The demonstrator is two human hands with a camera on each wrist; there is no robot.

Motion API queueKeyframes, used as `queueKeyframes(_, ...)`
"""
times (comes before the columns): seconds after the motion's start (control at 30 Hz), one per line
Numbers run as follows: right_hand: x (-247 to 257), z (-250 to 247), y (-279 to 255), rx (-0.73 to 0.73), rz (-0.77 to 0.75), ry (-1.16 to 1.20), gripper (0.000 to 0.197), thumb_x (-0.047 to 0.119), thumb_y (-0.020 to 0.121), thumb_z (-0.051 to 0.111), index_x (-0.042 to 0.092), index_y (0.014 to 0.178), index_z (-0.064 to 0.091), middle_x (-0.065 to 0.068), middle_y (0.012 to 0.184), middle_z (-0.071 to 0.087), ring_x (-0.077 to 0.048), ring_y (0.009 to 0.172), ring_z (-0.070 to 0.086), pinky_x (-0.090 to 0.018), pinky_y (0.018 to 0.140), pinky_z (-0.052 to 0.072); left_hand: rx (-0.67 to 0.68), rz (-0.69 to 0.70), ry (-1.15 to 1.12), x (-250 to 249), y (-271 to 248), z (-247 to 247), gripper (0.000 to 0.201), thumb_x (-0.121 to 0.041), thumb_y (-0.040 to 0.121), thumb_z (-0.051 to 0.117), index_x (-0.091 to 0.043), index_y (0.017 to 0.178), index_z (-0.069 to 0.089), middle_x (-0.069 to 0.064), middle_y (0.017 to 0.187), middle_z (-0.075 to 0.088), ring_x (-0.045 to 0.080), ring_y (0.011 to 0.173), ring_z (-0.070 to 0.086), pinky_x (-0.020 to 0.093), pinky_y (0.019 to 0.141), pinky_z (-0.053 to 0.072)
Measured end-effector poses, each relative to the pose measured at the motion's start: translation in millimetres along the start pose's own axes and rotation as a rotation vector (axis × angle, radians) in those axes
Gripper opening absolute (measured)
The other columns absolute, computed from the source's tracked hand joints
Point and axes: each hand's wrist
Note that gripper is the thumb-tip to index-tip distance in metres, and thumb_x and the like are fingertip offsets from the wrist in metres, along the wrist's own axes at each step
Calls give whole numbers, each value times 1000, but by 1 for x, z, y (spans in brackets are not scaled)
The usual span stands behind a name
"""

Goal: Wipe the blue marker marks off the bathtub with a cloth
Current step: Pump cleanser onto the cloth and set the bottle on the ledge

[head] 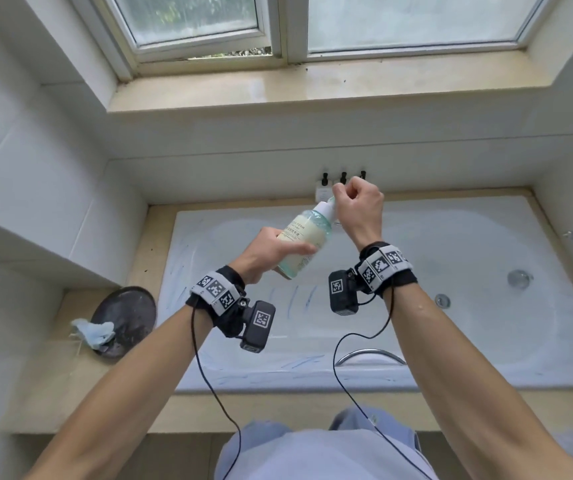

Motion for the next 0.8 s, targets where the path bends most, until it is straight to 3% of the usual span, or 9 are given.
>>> queueKeyframes(0.13, -14, 7, -1, -33, 28, -50, 38, 26, 85, 58, 15, 56, 35, 4, 52, 37, -14, 51, 32, -30, 51, 29, 5, -28, 58, -3, 14, 5, 37, -29, 68, 86, -4, 93, 76, 9, 76, 71, 22, 65, 66, 38, 58, 54)
queueKeyframes(0.4, -34, 19, -12, -14, 103, -75, 34, 26, 86, 51, 19, 57, 34, 5, 53, 39, -14, 52, 35, -30, 52, 33, 24, -79, 170, 8, 30, 1, 36, -31, 67, 87, -6, 92, 76, 9, 80, 74, 20, 65, 68, 30, 55, 51)
queueKeyframes(0.67, -50, -11, 1, 46, 109, -82, 31, 27, 87, 56, 15, 61, 45, 5, 56, 46, -11, 54, 38, -27, 52, 32, 145, -53, 200, 5, 27, 11, 24, -26, 79, 82, -11, 95, 73, 5, 83, 72, 14, 68, 68, 24, 56, 52)
queueKeyframes(0.8, -53, -38, 12, 35, 88, -120, 32, 27, 88, 55, 16, 60, 45, 5, 56, 46, -10, 53, 38, -24, 50, 32, 170, -25, 211, -5, 33, 34, 30, -28, 78, 82, -8, 100, 74, 8, 87, 73, 17, 72, 69, 29, 61, 55)
Point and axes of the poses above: each hand's wrist, its own y-axis towards the middle knuckle, its own z-axis out of the palm, x = y × z
